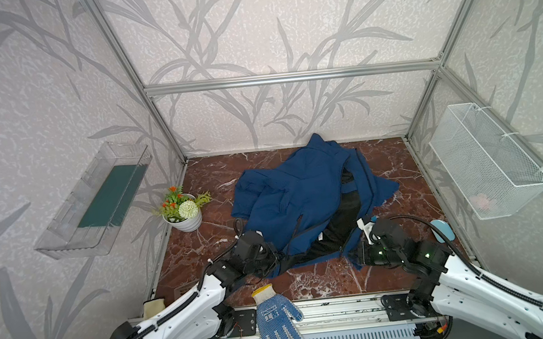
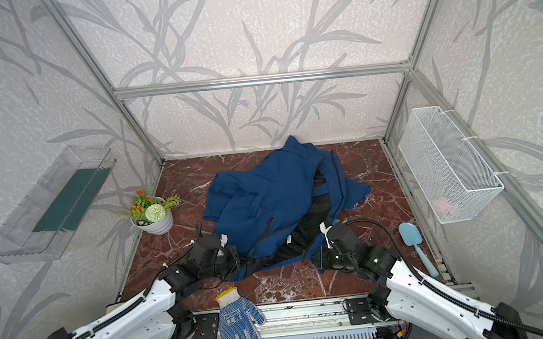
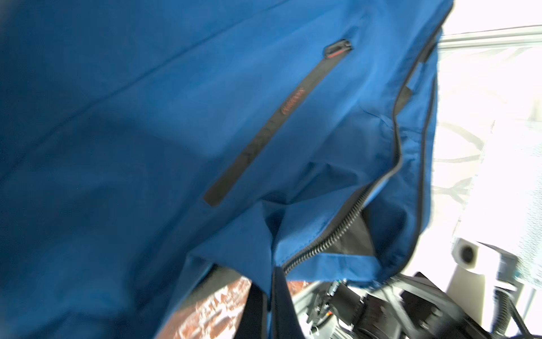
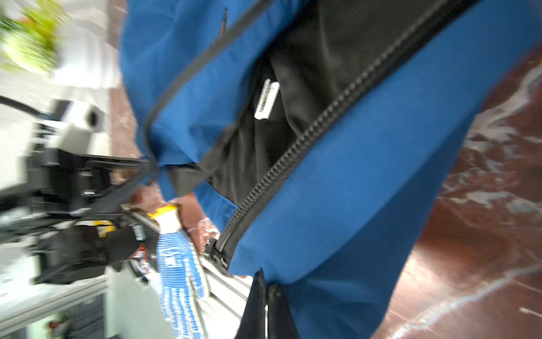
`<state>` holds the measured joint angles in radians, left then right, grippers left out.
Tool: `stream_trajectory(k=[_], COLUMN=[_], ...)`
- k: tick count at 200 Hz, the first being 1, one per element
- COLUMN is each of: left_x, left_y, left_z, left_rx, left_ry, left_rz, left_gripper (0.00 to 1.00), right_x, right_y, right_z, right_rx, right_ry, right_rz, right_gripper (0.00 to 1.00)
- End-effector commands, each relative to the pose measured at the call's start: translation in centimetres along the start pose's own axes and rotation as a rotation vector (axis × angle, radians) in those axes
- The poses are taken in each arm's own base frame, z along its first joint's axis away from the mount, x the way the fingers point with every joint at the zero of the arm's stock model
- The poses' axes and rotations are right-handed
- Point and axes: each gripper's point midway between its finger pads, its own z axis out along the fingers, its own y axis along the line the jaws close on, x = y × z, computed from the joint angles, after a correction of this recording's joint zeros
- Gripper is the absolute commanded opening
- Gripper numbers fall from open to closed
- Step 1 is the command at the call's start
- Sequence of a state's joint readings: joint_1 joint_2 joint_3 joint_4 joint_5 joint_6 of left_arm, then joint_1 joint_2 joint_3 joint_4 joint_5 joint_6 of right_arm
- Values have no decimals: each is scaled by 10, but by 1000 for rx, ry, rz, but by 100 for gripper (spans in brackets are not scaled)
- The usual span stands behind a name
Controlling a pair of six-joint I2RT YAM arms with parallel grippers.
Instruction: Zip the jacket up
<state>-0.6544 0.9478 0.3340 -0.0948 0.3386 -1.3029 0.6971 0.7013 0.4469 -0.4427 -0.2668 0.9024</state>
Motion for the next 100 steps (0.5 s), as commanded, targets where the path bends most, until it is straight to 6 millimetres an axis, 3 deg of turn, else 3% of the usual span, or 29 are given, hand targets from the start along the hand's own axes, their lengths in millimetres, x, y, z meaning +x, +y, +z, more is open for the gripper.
stream_trajectory(k=[1, 28, 51, 84, 100], left_x=[-8, -14, -8, 0, 5], left_y=[-11, -18, -26, -16, -2], left_z=[13, 34, 51, 66, 67], left_rx=[25, 41, 76, 111, 66], left_ry=[-14, -8, 57, 103, 119], left_rz=[40, 57, 66, 43, 62], left_gripper=[0, 0, 0, 0, 0], right_x=[-13, -24, -39, -64, -72], right_y=[14, 4, 12, 14, 13], right_z=[-1, -1, -8, -21, -24], right_rx=[-117, -108, -140, -136, -125], right_ry=[-11, -8, -71, -187, -225], right_rz=[27, 60, 41, 38, 45], right_gripper=[0, 0, 0, 0, 0])
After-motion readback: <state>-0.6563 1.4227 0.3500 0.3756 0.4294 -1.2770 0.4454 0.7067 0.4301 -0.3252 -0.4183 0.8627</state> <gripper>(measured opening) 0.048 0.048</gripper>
